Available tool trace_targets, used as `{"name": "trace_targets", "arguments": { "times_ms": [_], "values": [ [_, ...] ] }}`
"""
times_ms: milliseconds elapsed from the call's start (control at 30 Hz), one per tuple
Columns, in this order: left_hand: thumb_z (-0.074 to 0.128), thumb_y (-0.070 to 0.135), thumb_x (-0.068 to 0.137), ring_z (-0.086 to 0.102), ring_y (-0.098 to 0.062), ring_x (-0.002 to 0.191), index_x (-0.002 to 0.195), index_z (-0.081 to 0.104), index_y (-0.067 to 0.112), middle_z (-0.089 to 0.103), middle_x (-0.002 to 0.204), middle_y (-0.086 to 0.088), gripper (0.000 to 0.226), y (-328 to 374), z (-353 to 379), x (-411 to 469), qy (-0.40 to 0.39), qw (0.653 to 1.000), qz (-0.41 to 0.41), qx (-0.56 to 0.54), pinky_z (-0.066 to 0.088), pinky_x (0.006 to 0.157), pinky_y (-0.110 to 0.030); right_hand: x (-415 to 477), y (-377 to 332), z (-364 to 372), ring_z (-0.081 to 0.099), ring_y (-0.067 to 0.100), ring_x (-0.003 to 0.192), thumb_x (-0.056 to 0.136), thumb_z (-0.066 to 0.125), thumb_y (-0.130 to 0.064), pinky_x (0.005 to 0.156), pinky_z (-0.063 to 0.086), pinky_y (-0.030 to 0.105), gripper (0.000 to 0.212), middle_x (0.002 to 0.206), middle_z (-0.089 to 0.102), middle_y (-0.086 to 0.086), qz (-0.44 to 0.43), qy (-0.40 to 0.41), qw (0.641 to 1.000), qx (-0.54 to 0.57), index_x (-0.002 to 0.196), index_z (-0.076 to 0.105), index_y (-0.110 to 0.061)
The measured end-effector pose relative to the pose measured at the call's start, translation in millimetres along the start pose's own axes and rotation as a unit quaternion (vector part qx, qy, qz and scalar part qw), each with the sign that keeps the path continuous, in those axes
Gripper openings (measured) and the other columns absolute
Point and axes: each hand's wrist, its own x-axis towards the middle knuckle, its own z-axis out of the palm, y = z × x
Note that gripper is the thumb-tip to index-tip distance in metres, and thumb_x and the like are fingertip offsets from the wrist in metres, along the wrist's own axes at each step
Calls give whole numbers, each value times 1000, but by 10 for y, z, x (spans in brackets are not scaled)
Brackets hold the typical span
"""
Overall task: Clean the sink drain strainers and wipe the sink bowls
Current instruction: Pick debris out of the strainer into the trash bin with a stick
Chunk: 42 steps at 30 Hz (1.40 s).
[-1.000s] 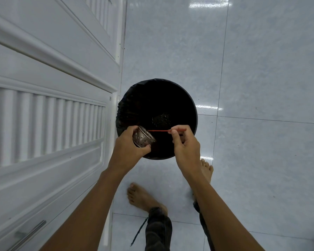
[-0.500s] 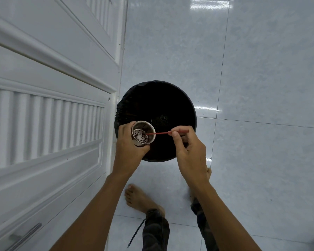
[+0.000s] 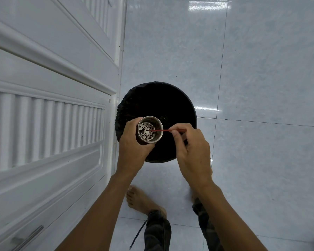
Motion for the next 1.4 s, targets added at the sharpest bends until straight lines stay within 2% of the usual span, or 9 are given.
{"name": "trace_targets", "arguments": {
  "times_ms": [200,333,400,733,833,933,1067,1267,1400],
  "values": [
    [90,32,75,53,11,117,134,55,23,60,127,11,69,50,-43,30,9,1000,13,6,42,94,-5,-9,-45,56,59,9,92,102,56,-28,75,54,20,18,105,70,-6,23,55,998,-21,115,67,-22],
    [89,36,75,51,14,115,134,54,24,58,127,13,69,63,-76,52,7,1000,16,13,41,93,-4,-82,-138,117,59,7,92,101,59,-25,74,52,15,18,105,70,-7,-22,14,1000,-17,116,68,-22],
    [89,36,75,50,16,115,134,53,25,57,126,15,70,58,-80,56,8,1000,16,15,41,94,-3,-63,-139,125,61,11,93,101,60,-24,75,51,15,19,106,71,-3,12,26,999,-26,116,69,-19],
    [90,29,74,53,9,116,134,55,24,59,129,10,70,-13,-102,19,8,1000,-1,29,42,95,-6,-34,-152,140,61,12,92,100,62,-21,73,52,17,17,105,72,-1,12,72,997,-26,114,70,-17],
    [90,27,72,56,0,115,135,55,20,58,131,4,72,17,-82,26,-4,999,-9,51,49,101,-23,-86,-155,198,60,8,90,101,61,-24,70,51,14,17,105,71,-6,-33,30,998,-51,115,70,-20],
    [92,19,68,57,-19,120,136,56,15,57,131,-1,77,65,-50,32,-9,995,-9,96,48,105,-48,-55,-81,189,61,9,89,103,57,-26,71,54,21,18,103,70,-5,46,47,996,-52,117,68,-22],
    [90,20,69,52,-21,124,140,53,16,54,133,-3,80,41,-17,48,-12,989,-15,143,31,107,-30,-76,-45,167,61,9,89,102,57,-26,73,54,20,17,102,70,-5,14,30,999,-11,115,67,-21],
    [88,18,70,49,-23,123,142,51,17,50,133,-3,81,-19,-28,26,-36,985,-16,171,26,104,-26,-27,59,140,58,8,90,103,56,-26,72,55,21,16,102,68,-6,40,13,998,-57,115,66,-23],
    [89,21,70,47,-21,121,141,52,19,50,132,-3,80,0,1,16,-19,986,-32,161,27,103,-27,-4,26,188,57,5,89,101,59,-25,70,48,12,14,101,68,-11,-15,-1,999,-43,113,66,-26]
  ]
}}
